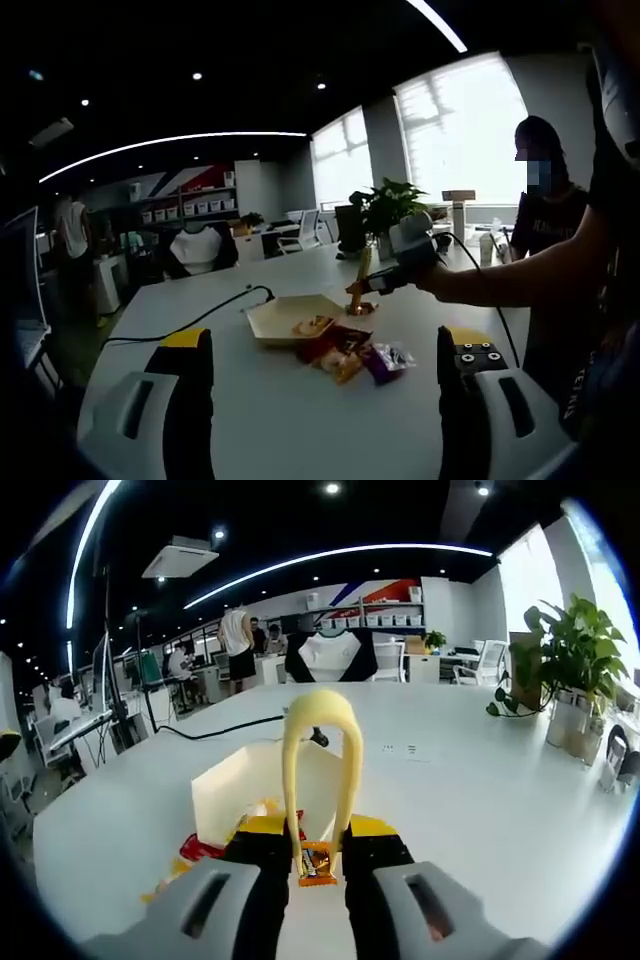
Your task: Place the target food into the container with the food tongs after gripping and lifting it, then release it inside without dropping or visibly crushing the food.
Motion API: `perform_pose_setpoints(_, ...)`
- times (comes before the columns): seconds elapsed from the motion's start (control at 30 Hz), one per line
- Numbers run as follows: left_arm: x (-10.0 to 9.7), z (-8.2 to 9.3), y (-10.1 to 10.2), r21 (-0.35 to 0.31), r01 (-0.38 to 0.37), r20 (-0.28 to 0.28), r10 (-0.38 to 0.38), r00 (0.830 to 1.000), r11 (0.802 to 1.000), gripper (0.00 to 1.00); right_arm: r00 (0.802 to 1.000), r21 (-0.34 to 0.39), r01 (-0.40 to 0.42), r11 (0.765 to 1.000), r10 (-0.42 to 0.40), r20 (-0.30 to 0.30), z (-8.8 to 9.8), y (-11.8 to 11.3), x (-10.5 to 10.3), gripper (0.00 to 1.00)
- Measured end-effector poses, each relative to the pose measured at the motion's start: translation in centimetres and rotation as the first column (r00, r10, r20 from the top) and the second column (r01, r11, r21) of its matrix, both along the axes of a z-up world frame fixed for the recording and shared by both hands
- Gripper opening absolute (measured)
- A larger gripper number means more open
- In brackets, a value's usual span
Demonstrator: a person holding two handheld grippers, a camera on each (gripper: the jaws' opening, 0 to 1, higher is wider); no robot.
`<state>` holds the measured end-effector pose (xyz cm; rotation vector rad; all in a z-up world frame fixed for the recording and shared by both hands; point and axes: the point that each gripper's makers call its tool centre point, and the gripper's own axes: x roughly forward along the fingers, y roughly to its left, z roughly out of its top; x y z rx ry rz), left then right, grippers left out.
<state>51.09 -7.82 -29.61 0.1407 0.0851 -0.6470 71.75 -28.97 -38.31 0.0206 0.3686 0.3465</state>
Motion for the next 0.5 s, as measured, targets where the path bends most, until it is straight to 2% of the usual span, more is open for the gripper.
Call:
perform_pose_setpoints(0.2, -0.2, -0.2, -0.2, -0.001, 0.005, -0.002, -0.005, 1.0, 1.0, 0.98, 0.999, -0.011, 0.001, 1.0, 0.0, 0.043, 2.1, 0.1, 1.3, 0.15)
perform_pose_setpoints(0.4, 0.0, -0.1, -0.5, -0.009, 0.013, -0.006, -0.013, 1.0, 1.0, 0.98, 0.998, -0.047, -0.034, 0.998, 0.036, 0.045, 2.8, 1.4, 2.7, 0.15)
perform_pose_setpoints(0.5, 0.1, 0.5, -0.7, -0.012, 0.015, 0.01, -0.015, 1.0, 1.0, 0.98, 0.998, -0.033, -0.047, 0.998, 0.049, 0.04, 3.0, 2.1, 3.7, 0.15)
